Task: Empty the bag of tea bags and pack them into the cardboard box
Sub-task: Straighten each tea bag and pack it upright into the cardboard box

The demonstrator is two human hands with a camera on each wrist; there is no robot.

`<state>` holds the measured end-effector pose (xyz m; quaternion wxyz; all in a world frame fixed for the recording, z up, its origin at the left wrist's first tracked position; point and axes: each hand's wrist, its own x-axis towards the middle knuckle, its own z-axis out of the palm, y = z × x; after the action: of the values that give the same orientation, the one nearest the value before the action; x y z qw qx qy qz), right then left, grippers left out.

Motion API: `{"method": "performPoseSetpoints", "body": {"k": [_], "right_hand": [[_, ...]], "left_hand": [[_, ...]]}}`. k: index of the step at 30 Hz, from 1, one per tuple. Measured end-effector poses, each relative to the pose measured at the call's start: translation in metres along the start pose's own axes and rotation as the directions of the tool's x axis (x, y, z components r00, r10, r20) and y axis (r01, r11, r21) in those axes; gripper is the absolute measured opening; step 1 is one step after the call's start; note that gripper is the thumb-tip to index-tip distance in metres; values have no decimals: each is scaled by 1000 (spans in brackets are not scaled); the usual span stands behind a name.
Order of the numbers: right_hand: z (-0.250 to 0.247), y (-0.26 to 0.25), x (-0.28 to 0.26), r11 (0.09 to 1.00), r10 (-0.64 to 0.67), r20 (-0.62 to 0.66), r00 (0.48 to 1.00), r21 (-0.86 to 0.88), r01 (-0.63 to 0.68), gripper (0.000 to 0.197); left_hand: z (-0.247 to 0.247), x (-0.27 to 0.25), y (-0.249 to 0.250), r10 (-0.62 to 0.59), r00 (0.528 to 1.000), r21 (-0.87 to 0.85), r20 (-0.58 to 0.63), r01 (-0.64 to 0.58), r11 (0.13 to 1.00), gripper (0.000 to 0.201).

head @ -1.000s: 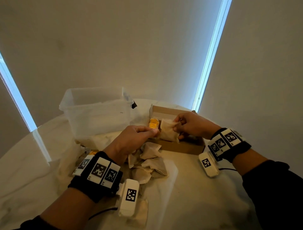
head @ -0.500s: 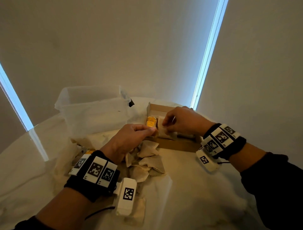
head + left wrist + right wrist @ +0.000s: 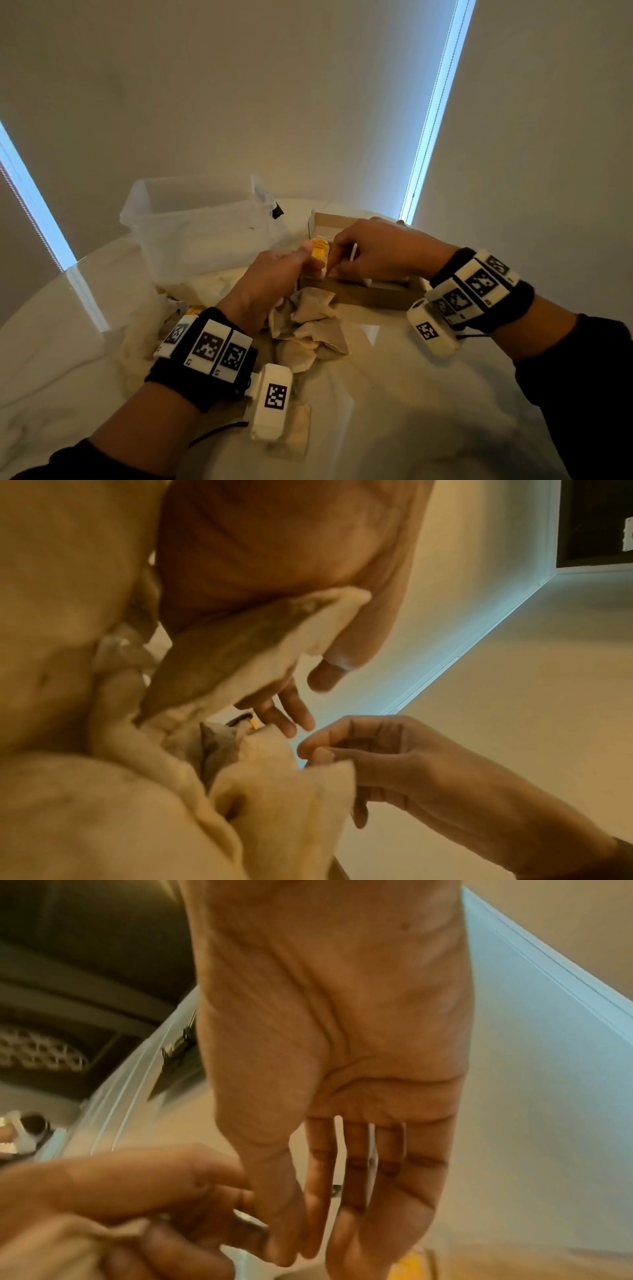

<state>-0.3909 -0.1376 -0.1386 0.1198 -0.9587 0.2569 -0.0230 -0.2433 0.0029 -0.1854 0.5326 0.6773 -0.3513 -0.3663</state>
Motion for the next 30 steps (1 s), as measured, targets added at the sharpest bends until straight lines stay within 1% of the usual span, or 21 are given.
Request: {"method": "performPoseSetpoints", "body": {"k": [1,3,5,6,8,9,10,12,13,14,16,17,19,20,22,24,26,27,28,29,30], "right_hand": [[0,-8,-6,1000,-20,64,998,23,19,20],[8,-19,-14,998,-54,179,982,40,48,38],[23,-25,-17,995,-92,218,972,-8,96,48],[28,-26,-18,991,-113,210,971,-44,125,44],[27,-26,-20,988,-131,138,982,-64,141,29],[21,-26,-22,992,-122,78,989,-29,125,22],[13,-24,-23,994,-102,12,995,36,101,18],[-4,-18,-25,956,-59,-143,988,278,97,17],[-10,-17,-25,906,-29,-231,973,406,123,16],[-14,-16,-25,860,7,-315,949,487,156,16],[-14,-18,-23,824,51,-431,901,528,206,17],[-10,-19,-20,828,54,-458,887,517,217,17],[1,-22,-15,855,26,-454,890,471,215,18],[6,-24,-14,864,8,-423,906,459,207,17],[14,-27,-14,848,-25,-355,935,488,208,20],[16,-25,-17,792,-30,-367,930,558,247,26],[17,-19,-17,704,76,-428,901,663,256,27],[18,-18,-16,624,158,-428,890,742,246,27],[19,-20,-15,529,222,-392,893,818,227,29],[22,-21,-14,453,250,-351,902,866,211,32],[26,-22,-13,418,249,-323,913,886,199,32]], "left_hand": [[0,1,1,-14,999,-43,-42,12,999,46],[0,3,2,-33,992,-107,-120,20,994,44],[0,3,4,-41,987,-128,-152,22,992,43],[0,2,5,-42,987,-133,-157,21,991,43],[0,2,7,-37,988,-134,-149,17,991,45],[0,2,7,-31,990,-123,-138,14,992,47],[-1,3,7,-31,991,-112,-128,16,994,50],[-1,4,4,-43,994,-102,-100,32,994,58],[-1,6,4,-38,996,-109,-83,29,994,65],[-1,5,5,-30,997,-129,-70,21,991,74],[0,2,9,-21,999,-204,-39,13,979,88],[0,0,12,-1,1000,-239,-29,-6,971,87],[1,-3,14,103,993,-280,-58,-116,953,71],[1,-3,13,169,979,-274,-111,-194,942,60],[-3,4,6,279,932,-223,-230,-330,917,40],[-6,10,1,324,902,-202,-287,-388,899,32],[-5,14,-1,329,893,-217,-308,-402,889,31],[-5,15,-1,335,890,-222,-308,-410,885,31],[-4,14,-1,342,891,-225,-299,-414,882,30],[-3,13,0,348,892,-224,-290,-416,881,30],[-3,13,0,349,893,-225,-284,-416,881,29]]}}
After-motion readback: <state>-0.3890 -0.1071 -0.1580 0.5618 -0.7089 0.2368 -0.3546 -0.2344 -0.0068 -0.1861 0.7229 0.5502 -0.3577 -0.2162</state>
